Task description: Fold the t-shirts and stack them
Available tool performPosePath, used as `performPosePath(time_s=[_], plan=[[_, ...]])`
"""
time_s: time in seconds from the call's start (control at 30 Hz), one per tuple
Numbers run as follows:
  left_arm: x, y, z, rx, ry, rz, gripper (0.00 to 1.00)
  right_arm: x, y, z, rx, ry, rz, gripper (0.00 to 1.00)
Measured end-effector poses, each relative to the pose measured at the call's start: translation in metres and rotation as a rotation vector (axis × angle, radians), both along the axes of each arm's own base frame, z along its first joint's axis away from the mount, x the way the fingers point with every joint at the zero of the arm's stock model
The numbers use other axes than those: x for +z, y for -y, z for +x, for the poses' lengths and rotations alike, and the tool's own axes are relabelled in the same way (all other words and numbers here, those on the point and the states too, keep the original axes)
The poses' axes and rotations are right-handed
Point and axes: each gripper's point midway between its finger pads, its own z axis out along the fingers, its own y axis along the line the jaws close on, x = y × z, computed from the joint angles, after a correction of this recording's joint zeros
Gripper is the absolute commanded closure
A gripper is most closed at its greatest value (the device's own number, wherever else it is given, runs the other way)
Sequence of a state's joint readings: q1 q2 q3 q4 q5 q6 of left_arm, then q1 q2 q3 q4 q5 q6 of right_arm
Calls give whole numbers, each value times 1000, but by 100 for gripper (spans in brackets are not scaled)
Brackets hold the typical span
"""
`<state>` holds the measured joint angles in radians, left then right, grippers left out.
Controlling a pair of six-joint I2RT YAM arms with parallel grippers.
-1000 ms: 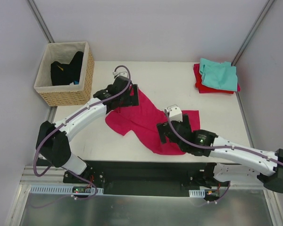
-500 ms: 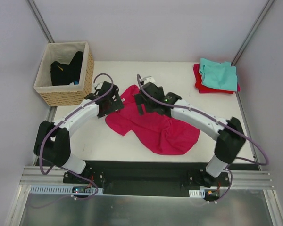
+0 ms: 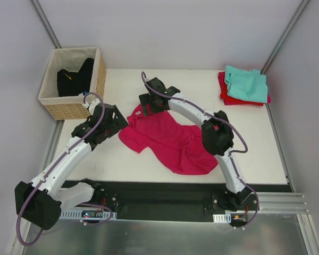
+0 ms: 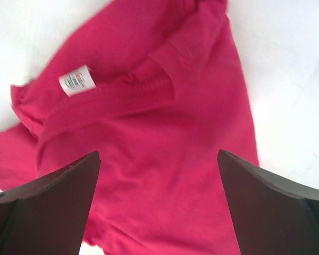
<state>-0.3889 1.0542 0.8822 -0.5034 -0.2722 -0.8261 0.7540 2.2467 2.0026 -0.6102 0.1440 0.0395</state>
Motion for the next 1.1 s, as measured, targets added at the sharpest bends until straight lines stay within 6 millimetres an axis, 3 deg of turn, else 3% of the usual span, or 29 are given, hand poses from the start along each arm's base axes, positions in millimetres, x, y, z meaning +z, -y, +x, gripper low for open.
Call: performPosePath(time_s=[0.23, 0.63, 0.83, 0.93, 0.97, 1.03, 1.07, 1.1], plan=[[-14, -2, -5, 1, -44, 16, 1, -12, -32, 8, 49, -35, 57, 3], [-21, -2, -4, 2, -70, 28, 1, -8, -69, -19, 144, -76, 123, 3], [-23, -2, -5, 4, -72, 27, 1, -25, -78, -31, 170, -111, 114, 1], [-23, -3, -7, 6, -71, 28, 1, -37, -77, -32, 164, -129, 102, 17], [-23, -3, -7, 6, -69, 28, 1, -42, -77, -32, 160, -137, 98, 34], [-22, -4, -8, 8, -62, 27, 1, -47, -76, -32, 161, -141, 91, 54], [-21, -5, -8, 10, -58, 28, 1, -50, -76, -32, 153, -147, 90, 80], [-21, -6, -9, 12, -55, 29, 1, -50, -76, -32, 155, -147, 87, 97]])
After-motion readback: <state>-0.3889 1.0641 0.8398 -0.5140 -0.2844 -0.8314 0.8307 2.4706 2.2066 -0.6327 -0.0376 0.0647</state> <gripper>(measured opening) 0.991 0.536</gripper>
